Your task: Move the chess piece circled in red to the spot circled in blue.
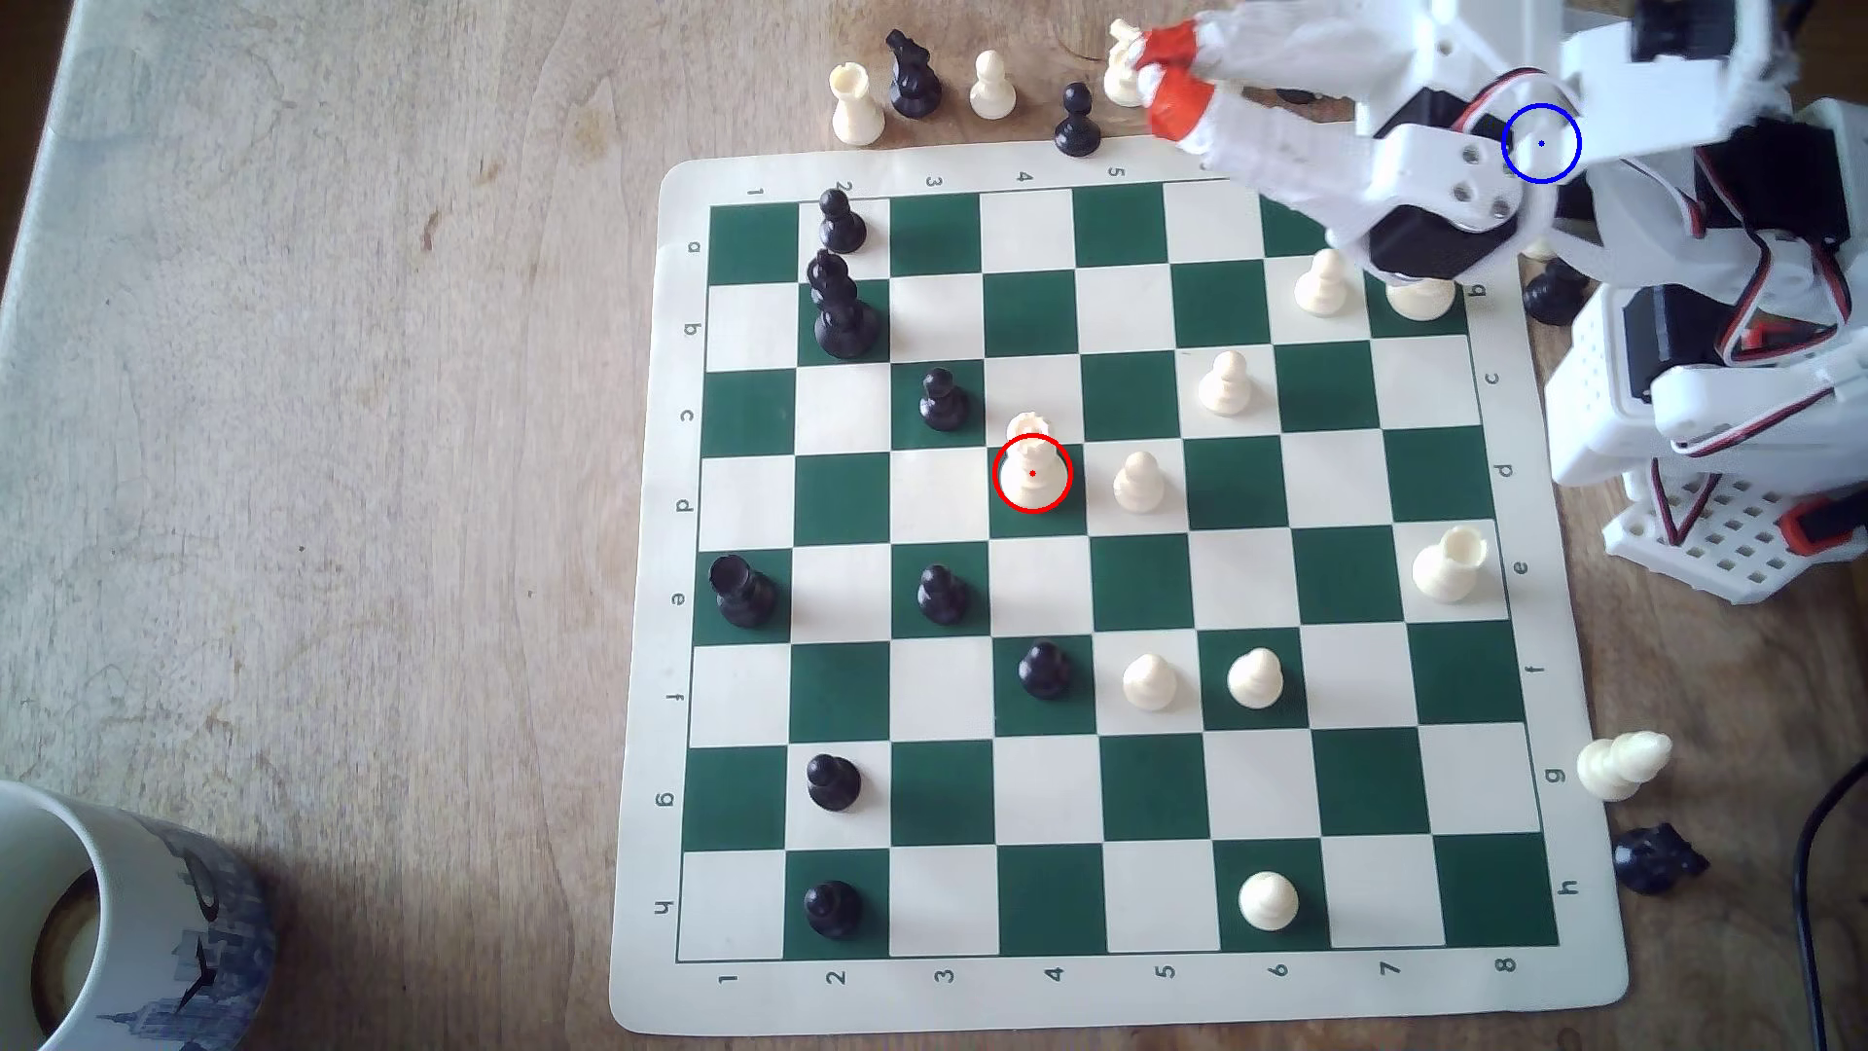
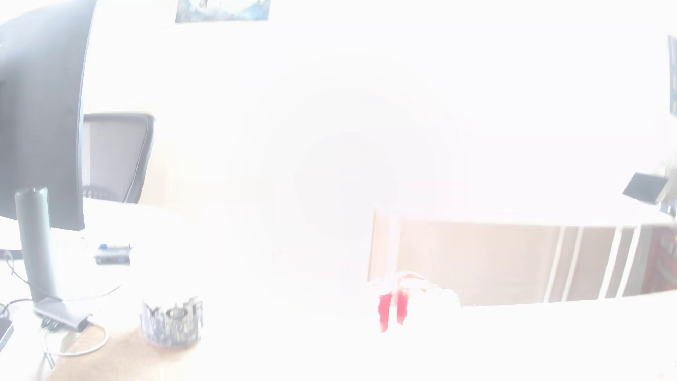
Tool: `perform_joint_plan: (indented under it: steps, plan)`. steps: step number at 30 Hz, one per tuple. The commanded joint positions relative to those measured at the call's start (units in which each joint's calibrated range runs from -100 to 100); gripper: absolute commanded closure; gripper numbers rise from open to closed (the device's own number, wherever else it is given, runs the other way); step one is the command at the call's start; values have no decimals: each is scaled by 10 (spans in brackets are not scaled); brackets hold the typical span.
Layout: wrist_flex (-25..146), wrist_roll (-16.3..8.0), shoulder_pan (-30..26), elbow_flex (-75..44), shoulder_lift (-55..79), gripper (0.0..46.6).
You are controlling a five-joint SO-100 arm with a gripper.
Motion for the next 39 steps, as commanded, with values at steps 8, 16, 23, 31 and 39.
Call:
perform_joint_plan:
  steps: [8,16,23,31,39]
  plan:
    - [135,-19,-4,-210,177,464]
    - [371,-80,-4,-368,322,406]
    - [484,-102,8,-490,476,316]
    - [542,-94,13,-543,567,238]
    - [528,-91,-4,-563,651,208]
